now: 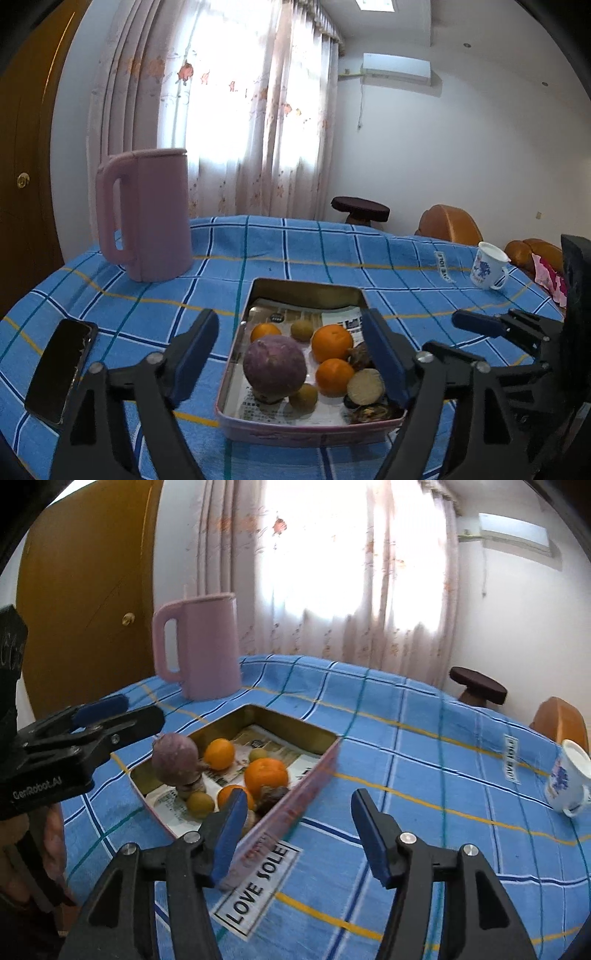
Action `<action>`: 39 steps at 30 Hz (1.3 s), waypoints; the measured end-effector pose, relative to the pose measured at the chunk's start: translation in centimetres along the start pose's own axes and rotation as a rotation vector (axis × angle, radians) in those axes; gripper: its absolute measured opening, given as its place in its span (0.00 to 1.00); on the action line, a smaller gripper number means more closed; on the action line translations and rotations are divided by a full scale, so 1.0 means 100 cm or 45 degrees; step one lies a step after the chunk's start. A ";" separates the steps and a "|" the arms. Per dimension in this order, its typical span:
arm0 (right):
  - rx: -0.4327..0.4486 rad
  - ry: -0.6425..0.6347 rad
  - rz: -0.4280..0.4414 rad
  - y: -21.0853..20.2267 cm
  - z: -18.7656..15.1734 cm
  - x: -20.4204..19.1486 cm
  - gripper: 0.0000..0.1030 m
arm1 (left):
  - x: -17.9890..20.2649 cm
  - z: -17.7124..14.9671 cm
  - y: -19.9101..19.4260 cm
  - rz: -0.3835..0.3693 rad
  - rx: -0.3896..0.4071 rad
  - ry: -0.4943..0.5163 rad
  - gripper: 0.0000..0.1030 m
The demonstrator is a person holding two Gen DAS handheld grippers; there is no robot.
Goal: Organize fruits
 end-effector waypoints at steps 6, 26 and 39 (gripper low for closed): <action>0.029 0.066 -0.041 -0.019 -0.004 0.018 0.62 | 0.012 0.001 -0.006 -0.008 0.013 0.029 0.89; 0.084 0.123 -0.117 -0.050 -0.009 0.046 0.63 | 0.049 0.007 -0.028 -0.083 0.100 0.108 1.00; 0.086 0.131 -0.143 -0.055 -0.014 0.053 0.63 | 0.055 0.007 -0.024 -0.084 0.067 0.113 1.00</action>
Point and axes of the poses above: each gripper's, at about its wrist camera, not at the fingertips, and y roughly the way its jaws point, x to its right, z to its top, the point moved 8 cm from there along y, roughly the way its jaws point
